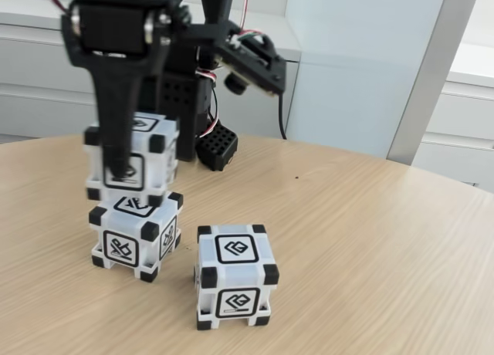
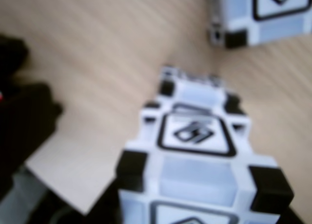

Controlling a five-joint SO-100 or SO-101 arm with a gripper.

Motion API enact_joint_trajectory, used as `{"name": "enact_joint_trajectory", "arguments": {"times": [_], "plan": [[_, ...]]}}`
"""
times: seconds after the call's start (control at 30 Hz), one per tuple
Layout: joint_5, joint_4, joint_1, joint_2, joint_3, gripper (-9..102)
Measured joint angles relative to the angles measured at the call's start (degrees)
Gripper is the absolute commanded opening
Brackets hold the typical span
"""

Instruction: Stack cubes from left to right.

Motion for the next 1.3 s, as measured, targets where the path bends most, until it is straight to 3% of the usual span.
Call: {"name": "enact_joint_trajectory", "arguments": {"times": [1.0, 1.07, 1.2, 1.3], "plan": [[-0.53, -0.26, -2.81, -0.09, 0.00, 0], [-0.53, -0.26, -3.08, -0.09, 0.00, 4], [-0.88, -0.26, -3.08, -0.09, 0.18, 26], [-1.23, -0.26, -3.08, -0.09, 0.18, 32]]}}
